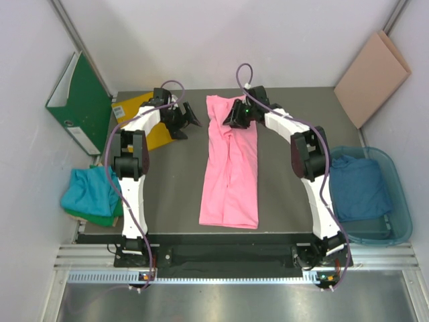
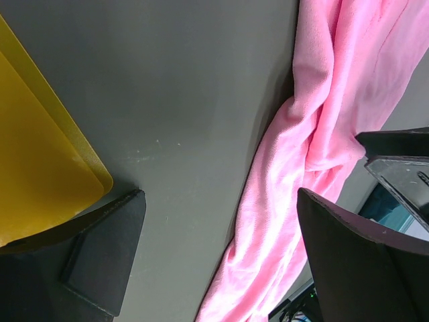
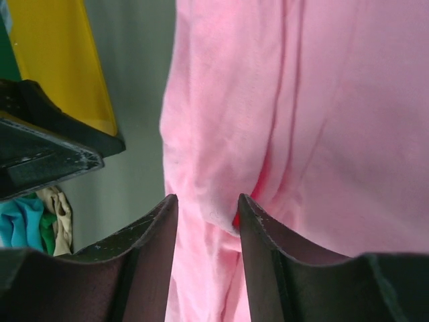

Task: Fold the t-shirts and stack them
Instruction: Rotate the tshirt 90 degrees

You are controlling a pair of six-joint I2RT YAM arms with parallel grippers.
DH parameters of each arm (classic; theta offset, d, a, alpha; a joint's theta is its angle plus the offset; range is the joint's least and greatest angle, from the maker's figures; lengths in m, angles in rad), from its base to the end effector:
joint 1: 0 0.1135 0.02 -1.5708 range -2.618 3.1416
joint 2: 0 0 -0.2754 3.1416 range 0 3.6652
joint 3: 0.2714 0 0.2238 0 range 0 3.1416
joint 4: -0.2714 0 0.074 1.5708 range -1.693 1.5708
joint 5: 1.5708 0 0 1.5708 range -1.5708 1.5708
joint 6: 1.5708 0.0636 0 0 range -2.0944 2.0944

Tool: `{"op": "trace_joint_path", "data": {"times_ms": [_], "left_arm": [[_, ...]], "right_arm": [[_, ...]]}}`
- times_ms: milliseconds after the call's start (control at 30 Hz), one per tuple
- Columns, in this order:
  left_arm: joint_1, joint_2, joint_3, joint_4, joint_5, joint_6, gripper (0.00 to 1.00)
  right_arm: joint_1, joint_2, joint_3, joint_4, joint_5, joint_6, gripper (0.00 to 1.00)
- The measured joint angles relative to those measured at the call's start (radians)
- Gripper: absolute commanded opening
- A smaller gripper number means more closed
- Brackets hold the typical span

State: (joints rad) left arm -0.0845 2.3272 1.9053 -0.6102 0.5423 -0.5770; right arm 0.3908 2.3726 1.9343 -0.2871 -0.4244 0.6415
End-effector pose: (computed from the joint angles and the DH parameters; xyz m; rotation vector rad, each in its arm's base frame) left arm 0.4916 -0.0746 0.1700 -0.4497 2.6250 -0.9363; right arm 0.4868 0.2289 0.1803 0.0700 2.4327 0.9916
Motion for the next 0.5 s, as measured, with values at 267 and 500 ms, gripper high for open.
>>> {"op": "trace_joint_path", "data": {"times_ms": [267, 500], "left_arm": [[0.0, 0.0, 0.0, 0.0, 0.0, 0.0, 0.99], [0.0, 0.0, 0.0, 0.0, 0.0, 0.0, 0.99]], "right_arm": [[0.007, 0.014, 0.037, -0.042, -0.03, -0.016, 0.27], [0.008, 0.045, 0.037, -0.065, -0.041, -0.024, 0.06]]}}
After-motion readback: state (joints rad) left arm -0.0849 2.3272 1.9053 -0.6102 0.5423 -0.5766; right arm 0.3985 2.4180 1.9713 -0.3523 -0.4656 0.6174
